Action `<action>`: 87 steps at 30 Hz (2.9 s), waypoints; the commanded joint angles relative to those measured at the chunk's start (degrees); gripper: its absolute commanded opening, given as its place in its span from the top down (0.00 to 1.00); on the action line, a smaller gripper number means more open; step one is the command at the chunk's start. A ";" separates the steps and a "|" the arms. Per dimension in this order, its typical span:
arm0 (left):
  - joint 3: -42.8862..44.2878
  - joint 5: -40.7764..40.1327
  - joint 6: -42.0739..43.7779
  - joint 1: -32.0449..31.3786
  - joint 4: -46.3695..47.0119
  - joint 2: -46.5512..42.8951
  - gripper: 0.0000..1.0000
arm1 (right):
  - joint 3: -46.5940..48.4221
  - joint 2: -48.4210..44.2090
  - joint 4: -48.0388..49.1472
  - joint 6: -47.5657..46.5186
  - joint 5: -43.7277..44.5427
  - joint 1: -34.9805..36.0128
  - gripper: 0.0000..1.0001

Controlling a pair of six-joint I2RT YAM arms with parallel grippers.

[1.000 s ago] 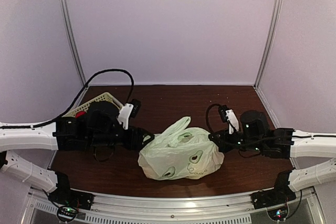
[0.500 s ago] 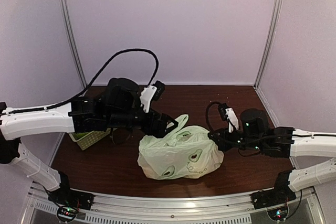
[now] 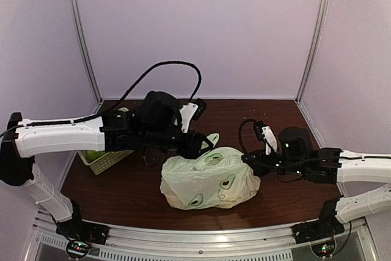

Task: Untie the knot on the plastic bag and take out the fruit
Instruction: Untie the bag handles from the takeout bag, then adjust the takeout bag at the center of the board.

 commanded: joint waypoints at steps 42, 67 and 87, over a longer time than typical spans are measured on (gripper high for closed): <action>-14.08 -5.00 -2.00 1.08 12.36 -22.69 1.00 | 3.83 -15.47 -17.19 10.25 22.76 -0.59 0.55; -13.67 2.15 -5.15 1.09 14.04 -19.12 1.00 | 37.63 11.21 -34.20 -25.50 -2.56 2.14 0.20; -13.07 1.49 -4.57 1.19 12.02 -20.11 1.00 | 39.11 23.63 -28.16 -30.44 -0.18 1.25 0.31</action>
